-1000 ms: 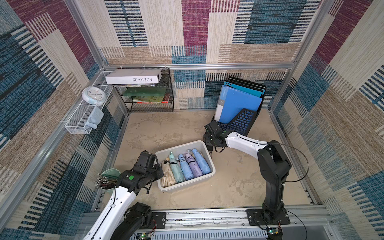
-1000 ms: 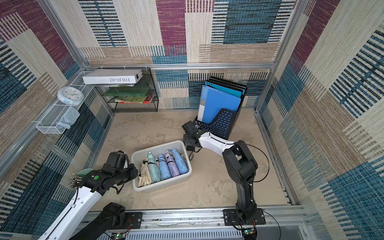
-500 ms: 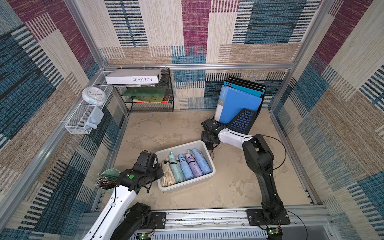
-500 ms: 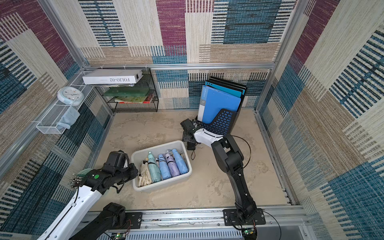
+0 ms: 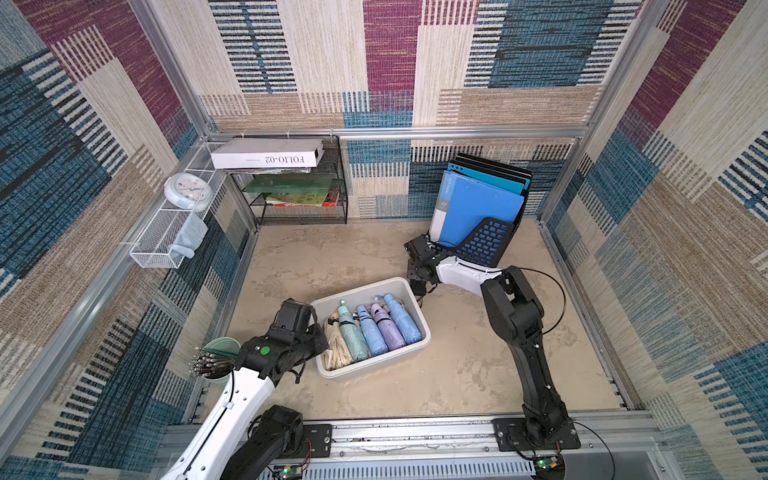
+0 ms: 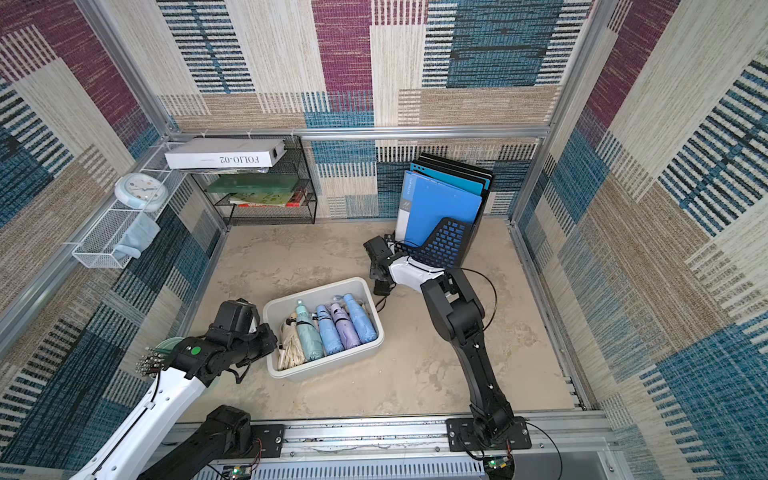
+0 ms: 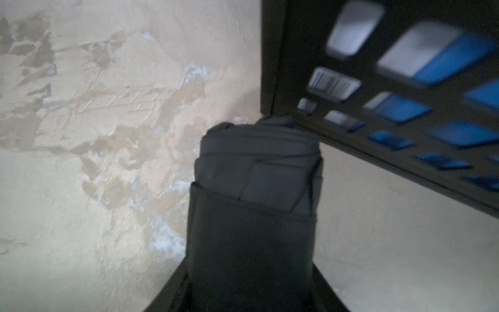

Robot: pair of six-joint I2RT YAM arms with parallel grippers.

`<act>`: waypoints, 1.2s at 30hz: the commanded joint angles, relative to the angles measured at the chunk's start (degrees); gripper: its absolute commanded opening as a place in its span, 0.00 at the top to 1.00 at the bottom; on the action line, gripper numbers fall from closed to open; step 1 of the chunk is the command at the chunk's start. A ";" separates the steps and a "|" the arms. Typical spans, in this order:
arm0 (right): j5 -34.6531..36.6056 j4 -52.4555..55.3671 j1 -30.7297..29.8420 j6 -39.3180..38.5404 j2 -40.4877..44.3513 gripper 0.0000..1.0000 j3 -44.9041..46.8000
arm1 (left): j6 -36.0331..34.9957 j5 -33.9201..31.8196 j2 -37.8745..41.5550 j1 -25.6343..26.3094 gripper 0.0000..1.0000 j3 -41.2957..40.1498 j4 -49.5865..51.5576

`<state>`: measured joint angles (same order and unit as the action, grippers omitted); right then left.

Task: Put the umbrella into the storage box
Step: Pick up the umbrella from the center of the board.

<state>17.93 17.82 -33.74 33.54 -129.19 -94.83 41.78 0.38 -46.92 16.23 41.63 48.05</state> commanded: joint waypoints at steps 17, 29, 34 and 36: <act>-6.05 0.04 0.12 -1.13 20.49 0.70 22.42 | -0.06 1.68 -1.59 -0.19 1.00 0.30 -8.07; -10.24 1.09 1.04 -2.32 32.06 0.74 30.37 | -1.74 5.44 -5.32 -0.14 1.00 0.71 -14.08; -9.55 4.36 1.59 -3.69 38.33 0.75 32.44 | -3.34 7.17 -7.75 0.35 1.00 2.51 -16.17; -8.52 6.42 2.06 -3.85 42.19 0.75 33.74 | -3.77 7.26 -8.65 1.02 1.00 3.06 -17.53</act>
<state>8.29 21.80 -32.14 30.61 -90.61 -61.98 39.55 4.49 -54.96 16.62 43.33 38.11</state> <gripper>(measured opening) 0.434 0.161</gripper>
